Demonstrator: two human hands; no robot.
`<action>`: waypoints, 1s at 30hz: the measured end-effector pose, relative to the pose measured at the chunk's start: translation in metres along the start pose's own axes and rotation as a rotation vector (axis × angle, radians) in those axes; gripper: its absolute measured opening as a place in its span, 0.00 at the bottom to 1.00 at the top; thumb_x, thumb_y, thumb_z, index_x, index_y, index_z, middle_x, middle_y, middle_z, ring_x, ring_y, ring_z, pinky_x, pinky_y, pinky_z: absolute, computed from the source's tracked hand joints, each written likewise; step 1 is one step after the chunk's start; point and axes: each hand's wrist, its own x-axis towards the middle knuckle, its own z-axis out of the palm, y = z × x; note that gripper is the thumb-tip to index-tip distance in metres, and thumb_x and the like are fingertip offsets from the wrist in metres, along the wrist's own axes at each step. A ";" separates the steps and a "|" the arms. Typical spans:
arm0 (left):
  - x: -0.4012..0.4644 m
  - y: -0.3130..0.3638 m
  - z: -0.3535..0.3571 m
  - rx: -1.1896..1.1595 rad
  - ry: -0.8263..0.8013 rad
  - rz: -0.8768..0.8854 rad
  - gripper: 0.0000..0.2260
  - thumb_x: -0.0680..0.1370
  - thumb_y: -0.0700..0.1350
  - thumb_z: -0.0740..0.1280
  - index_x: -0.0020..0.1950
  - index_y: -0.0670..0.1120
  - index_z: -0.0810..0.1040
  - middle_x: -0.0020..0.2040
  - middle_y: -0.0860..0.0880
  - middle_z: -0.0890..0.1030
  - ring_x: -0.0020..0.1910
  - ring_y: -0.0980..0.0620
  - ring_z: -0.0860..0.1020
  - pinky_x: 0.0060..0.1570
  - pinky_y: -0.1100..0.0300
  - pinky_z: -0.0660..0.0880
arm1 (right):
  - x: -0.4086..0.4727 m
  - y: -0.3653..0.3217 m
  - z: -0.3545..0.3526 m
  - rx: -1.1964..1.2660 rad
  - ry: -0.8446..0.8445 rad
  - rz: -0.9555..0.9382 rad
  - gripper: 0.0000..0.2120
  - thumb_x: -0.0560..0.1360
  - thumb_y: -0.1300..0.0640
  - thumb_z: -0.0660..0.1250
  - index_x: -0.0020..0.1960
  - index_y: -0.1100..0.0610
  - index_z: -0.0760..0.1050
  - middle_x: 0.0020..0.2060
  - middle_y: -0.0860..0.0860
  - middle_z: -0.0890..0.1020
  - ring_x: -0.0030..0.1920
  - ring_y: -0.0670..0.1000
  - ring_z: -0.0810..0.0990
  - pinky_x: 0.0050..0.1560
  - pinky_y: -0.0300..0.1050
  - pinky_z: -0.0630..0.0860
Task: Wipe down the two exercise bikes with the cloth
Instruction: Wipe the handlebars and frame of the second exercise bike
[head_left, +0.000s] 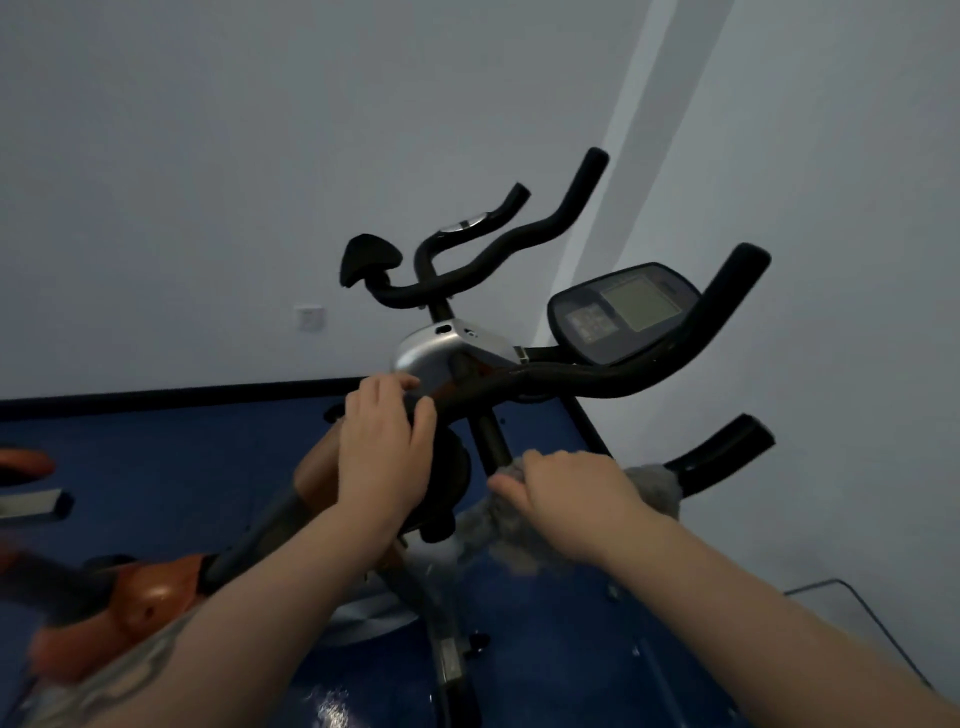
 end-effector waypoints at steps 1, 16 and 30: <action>-0.001 0.000 0.000 0.007 -0.001 0.010 0.13 0.80 0.50 0.56 0.59 0.47 0.73 0.56 0.49 0.73 0.54 0.52 0.67 0.56 0.52 0.69 | -0.004 0.002 0.002 -0.015 -0.015 -0.024 0.17 0.82 0.52 0.52 0.70 0.48 0.61 0.56 0.56 0.71 0.45 0.56 0.74 0.33 0.48 0.62; 0.004 -0.003 -0.003 0.211 -0.061 0.391 0.08 0.79 0.44 0.61 0.56 0.51 0.76 0.56 0.52 0.77 0.54 0.51 0.74 0.51 0.55 0.70 | 0.021 -0.033 0.011 0.286 0.052 0.342 0.26 0.83 0.46 0.49 0.74 0.61 0.50 0.52 0.55 0.79 0.43 0.55 0.78 0.32 0.45 0.61; 0.008 -0.006 -0.004 0.053 -0.079 0.419 0.10 0.80 0.46 0.60 0.54 0.49 0.80 0.59 0.53 0.80 0.55 0.51 0.76 0.53 0.60 0.66 | 0.032 -0.042 0.018 0.336 0.191 0.490 0.20 0.82 0.43 0.50 0.67 0.55 0.56 0.49 0.52 0.78 0.35 0.53 0.76 0.30 0.46 0.61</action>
